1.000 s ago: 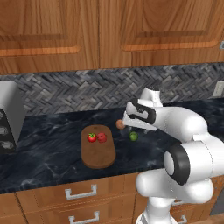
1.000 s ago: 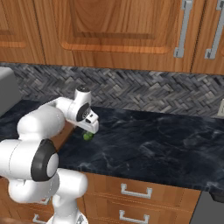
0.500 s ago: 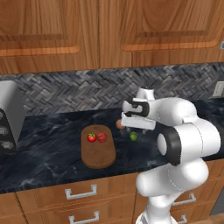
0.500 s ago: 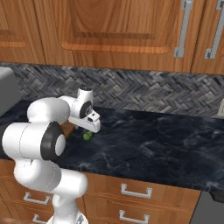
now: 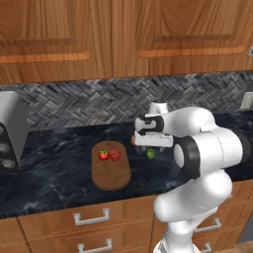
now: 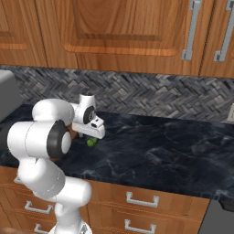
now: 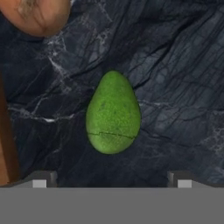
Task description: Place the avocado, onion, tomato, and bell pepper on the cutting board.
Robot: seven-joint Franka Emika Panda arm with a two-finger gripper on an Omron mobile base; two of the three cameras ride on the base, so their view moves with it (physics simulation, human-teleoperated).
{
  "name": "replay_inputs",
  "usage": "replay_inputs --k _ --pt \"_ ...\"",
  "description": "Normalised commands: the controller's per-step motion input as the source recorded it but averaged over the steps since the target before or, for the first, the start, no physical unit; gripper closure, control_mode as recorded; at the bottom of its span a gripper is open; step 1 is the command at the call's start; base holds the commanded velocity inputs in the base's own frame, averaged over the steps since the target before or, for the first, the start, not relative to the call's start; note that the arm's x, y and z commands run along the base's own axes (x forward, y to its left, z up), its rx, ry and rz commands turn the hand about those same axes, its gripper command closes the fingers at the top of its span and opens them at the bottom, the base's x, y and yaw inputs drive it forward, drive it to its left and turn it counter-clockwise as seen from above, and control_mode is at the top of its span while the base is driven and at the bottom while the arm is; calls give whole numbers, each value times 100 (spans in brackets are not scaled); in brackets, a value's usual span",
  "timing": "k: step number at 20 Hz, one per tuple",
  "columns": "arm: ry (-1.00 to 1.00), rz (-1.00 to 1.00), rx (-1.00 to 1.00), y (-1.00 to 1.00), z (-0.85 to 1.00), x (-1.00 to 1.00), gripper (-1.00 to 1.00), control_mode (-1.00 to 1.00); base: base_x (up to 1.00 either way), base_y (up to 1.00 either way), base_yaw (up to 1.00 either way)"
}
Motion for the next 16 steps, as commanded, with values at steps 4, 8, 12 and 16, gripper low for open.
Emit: replay_inputs --k 4,8,12,16 --pt "0 0 -5 1 -9 0 -100 -100 0 0 0" --pt "0 0 -3 0 -8 0 -100 -100 0 0 0" --pt "-6 0 -2 0 -8 0 -100 -100 0 0 0" --pt "-10 0 -1 0 -11 0 -100 -100 0 0 0"
